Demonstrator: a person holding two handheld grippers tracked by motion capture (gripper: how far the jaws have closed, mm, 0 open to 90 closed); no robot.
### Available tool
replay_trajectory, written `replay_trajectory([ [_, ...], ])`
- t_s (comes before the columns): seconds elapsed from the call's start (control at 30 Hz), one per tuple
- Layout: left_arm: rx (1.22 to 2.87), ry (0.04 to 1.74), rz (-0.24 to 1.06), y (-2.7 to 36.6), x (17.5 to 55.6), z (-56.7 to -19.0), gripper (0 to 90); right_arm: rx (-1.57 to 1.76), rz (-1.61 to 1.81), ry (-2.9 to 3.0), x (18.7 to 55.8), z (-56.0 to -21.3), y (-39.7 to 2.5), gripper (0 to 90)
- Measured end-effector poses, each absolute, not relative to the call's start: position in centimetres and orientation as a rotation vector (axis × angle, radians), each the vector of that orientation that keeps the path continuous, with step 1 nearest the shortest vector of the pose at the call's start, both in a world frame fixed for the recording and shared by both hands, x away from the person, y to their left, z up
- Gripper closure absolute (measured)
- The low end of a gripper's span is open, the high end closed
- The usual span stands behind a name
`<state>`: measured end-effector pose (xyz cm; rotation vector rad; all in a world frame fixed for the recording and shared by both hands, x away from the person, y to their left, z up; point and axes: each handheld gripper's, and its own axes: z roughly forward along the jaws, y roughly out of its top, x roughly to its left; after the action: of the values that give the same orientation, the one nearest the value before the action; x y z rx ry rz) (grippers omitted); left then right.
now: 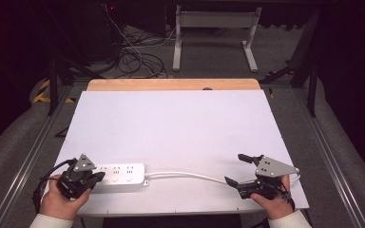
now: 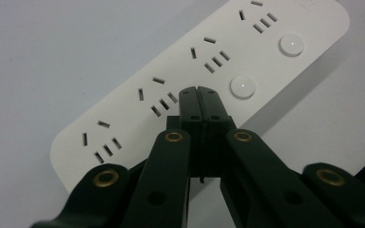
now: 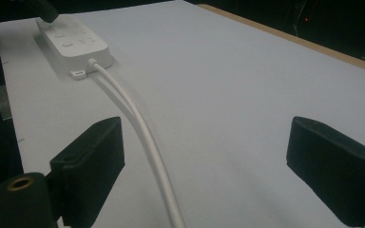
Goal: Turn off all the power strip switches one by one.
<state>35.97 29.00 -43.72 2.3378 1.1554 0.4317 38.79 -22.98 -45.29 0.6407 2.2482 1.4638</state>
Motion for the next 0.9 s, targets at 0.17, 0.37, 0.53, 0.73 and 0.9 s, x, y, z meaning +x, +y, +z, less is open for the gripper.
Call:
replay_trajectory([
  [0.17, 2.355, 1.172, 0.421, 29.07, 36.14, -44.06, 90.0, 0.64, 1.46, 2.249, 38.79, -45.29, -22.97, 12.7],
  [0.37, 2.358, 1.169, 0.417, 29.13, 36.13, -44.26, 90.0, 0.639, 1.464, 2.247, 38.77, -45.27, -23.01, 12.7],
  [0.53, 2.349, 1.157, 0.376, 29.1, 36.17, -44.54, 90.0, 0.639, 1.467, 2.246, 38.74, -45.24, -23.02, 12.7],
  [0.73, 2.364, 1.153, 0.416, 28.88, 36.02, -44.55, 90.0, 0.638, 1.466, 2.245, 38.69, -45.19, -23.05, 12.7],
  [0.9, 2.35, 1.175, 0.44, 29.12, 35.99, -44.59, 90.0, 0.637, 1.469, 2.246, 38.7, -45.21, -23.06, 12.6],
])
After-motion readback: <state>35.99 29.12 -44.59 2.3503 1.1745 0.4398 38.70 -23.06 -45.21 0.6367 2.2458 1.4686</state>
